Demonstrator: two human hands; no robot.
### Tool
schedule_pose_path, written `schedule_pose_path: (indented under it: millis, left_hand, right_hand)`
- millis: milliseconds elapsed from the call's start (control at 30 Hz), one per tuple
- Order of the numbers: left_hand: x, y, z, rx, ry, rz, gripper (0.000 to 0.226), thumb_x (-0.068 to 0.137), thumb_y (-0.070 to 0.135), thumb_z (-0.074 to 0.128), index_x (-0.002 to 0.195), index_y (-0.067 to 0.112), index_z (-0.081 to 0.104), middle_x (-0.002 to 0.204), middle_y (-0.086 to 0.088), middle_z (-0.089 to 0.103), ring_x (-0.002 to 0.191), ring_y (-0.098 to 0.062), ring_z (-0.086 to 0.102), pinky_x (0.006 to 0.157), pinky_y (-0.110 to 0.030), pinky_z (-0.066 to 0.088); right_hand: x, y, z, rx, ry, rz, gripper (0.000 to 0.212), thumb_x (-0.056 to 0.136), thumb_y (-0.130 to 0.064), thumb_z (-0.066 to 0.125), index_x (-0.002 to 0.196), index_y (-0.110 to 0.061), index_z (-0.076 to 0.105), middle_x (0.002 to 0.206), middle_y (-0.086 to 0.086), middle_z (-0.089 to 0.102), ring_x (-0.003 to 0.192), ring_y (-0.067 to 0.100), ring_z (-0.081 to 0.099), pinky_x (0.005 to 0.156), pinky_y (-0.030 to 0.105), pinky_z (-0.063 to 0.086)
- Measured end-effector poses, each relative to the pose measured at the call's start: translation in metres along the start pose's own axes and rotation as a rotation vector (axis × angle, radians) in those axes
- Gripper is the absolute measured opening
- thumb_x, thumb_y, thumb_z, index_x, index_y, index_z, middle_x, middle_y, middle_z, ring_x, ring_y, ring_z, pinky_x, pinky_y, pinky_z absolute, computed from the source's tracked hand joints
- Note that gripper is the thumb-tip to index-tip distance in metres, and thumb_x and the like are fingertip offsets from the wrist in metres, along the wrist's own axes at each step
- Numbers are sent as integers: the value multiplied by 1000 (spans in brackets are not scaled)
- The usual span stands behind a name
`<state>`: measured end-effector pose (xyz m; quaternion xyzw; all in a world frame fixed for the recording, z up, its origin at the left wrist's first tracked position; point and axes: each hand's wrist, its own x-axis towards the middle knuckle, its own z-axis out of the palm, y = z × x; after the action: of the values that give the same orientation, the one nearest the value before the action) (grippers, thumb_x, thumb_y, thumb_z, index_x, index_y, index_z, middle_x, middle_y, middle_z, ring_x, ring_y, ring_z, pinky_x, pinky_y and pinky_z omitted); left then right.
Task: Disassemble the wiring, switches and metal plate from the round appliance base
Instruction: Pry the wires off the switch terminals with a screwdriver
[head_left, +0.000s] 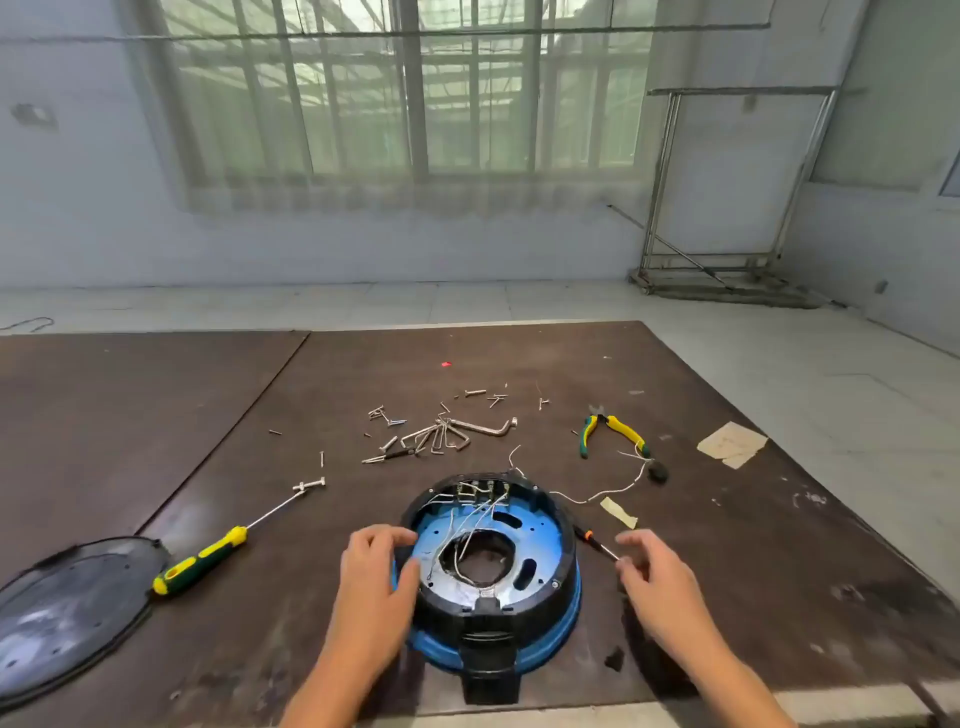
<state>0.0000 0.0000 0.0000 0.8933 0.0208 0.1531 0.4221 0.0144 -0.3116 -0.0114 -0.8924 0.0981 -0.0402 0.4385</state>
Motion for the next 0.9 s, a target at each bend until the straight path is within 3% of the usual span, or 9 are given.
schedule_pose_path:
  millis: [100, 233, 400, 500, 600, 667, 767, 833, 900]
  left_hand:
    - [30, 3, 25, 12, -34, -3, 26, 93, 16, 61, 113, 30, 55, 124, 7, 41, 122, -12, 43, 105, -27, 33]
    - [62, -10, 39, -30, -27, -129, 28, 98, 20, 53, 121, 36, 49, 123, 5, 51, 111, -12, 52, 92, -28, 38]
    - [91, -8, 40, 193, -106, -39, 24, 96, 33, 54, 117, 44, 47, 120, 12, 47, 109, -11, 53, 90, -37, 48]
    - [105, 6, 47, 272, -182, 121, 35, 94, 42, 57, 126, 42, 45, 127, 15, 42, 116, -8, 49, 95, -37, 48]
    - [113, 14, 54, 426, -221, 256, 36, 94, 50, 53, 129, 42, 47, 133, 14, 42, 120, -9, 47, 97, -35, 45]
    - [114, 13, 56, 432, -246, 328, 31, 95, 51, 52, 124, 42, 52, 132, 16, 42, 116, -8, 48, 91, -29, 44]
    - [114, 13, 57, 388, -248, 363, 22, 95, 47, 52, 115, 39, 58, 127, 20, 43, 109, -6, 52, 83, -26, 45]
    - [113, 12, 57, 375, -239, 369, 18, 96, 44, 53, 111, 38, 59, 127, 20, 44, 108, -6, 53, 83, -26, 45]
    - [111, 11, 57, 377, -244, 376, 18, 96, 43, 53, 113, 39, 58, 130, 21, 42, 108, -7, 54, 84, -25, 44]
  right_hand:
    - [40, -5, 18, -77, -3, -45, 37, 98, -7, 63, 130, -24, 58, 117, -4, 63, 111, 13, 61, 93, 22, 47]
    - [78, -14, 34, -267, -91, -95, 43, 96, -27, 68, 137, -24, 56, 127, -3, 60, 123, 19, 57, 103, 38, 50]
    - [96, -9, 42, -462, -157, -218, 31, 98, -37, 62, 129, -32, 59, 117, -9, 58, 115, 14, 57, 92, 29, 45]
    - [103, -5, 41, -477, -165, -202, 30, 100, -34, 59, 130, -32, 58, 115, -10, 62, 112, 16, 59, 91, 34, 46]
    - [114, -7, 34, -280, -134, -96, 28, 101, -22, 55, 128, -27, 59, 103, -6, 70, 96, 18, 65, 83, 36, 48]
    - [121, -7, 30, -169, -134, -45, 27, 101, -17, 52, 124, -29, 61, 91, -5, 72, 83, 16, 67, 78, 35, 51]
    - [125, -7, 29, 51, -162, -14, 31, 101, -7, 51, 120, -26, 64, 82, 0, 75, 68, 10, 69, 66, 23, 52]
    - [125, -7, 29, 170, -157, -9, 31, 100, -4, 54, 119, -24, 65, 83, 4, 76, 66, 10, 70, 61, 16, 50]
    - [125, -6, 30, 156, -155, -30, 28, 97, -6, 62, 119, -23, 65, 83, 9, 75, 71, 16, 71, 67, 23, 52]
